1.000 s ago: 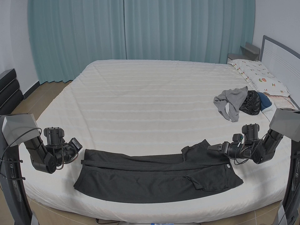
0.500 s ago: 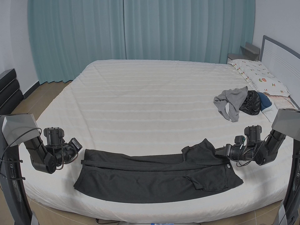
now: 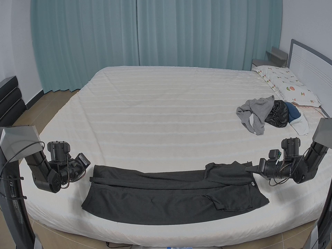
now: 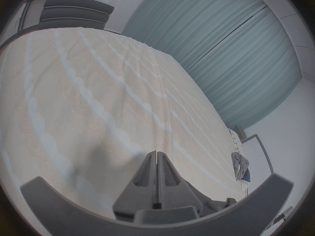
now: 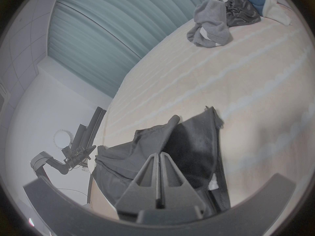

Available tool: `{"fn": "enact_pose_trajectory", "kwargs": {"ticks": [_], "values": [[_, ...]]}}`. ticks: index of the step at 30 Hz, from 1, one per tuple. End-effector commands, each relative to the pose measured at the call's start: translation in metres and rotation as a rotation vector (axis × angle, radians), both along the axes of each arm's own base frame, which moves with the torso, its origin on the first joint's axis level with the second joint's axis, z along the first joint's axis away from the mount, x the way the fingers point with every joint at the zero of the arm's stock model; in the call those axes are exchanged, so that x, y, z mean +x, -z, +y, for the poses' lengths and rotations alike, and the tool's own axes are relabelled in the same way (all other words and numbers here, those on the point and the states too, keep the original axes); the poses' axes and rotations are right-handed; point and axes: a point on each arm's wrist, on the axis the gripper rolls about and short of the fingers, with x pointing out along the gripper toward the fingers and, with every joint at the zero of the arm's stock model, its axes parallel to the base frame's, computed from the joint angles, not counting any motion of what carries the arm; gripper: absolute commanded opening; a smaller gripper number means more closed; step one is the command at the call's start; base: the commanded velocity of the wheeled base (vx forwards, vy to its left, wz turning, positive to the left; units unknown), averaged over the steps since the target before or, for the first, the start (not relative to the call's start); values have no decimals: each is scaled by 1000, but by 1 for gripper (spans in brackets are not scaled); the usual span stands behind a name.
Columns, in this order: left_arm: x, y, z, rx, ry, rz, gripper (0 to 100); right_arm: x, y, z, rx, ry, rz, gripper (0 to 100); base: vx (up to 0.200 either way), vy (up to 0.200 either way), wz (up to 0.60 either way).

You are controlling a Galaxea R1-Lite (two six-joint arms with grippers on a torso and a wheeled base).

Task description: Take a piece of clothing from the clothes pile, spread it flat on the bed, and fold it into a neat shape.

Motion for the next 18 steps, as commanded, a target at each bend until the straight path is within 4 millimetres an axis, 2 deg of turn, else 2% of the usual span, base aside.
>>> {"fn": "enact_pose_trajectory", "kwargs": {"ticks": [1,11,18], "values": [[-5,-11,-1,0,1,-13,0,-11,0,-3,0,8,21,0,0,0,0],[-23,-27,-12,-2,34,54,0,-28,3,-7,-6,12,57,0,0,0,0],[-31,-25,-21,0,62,132,0,-34,8,-7,-23,-2,71,0,0,0,0]]}}
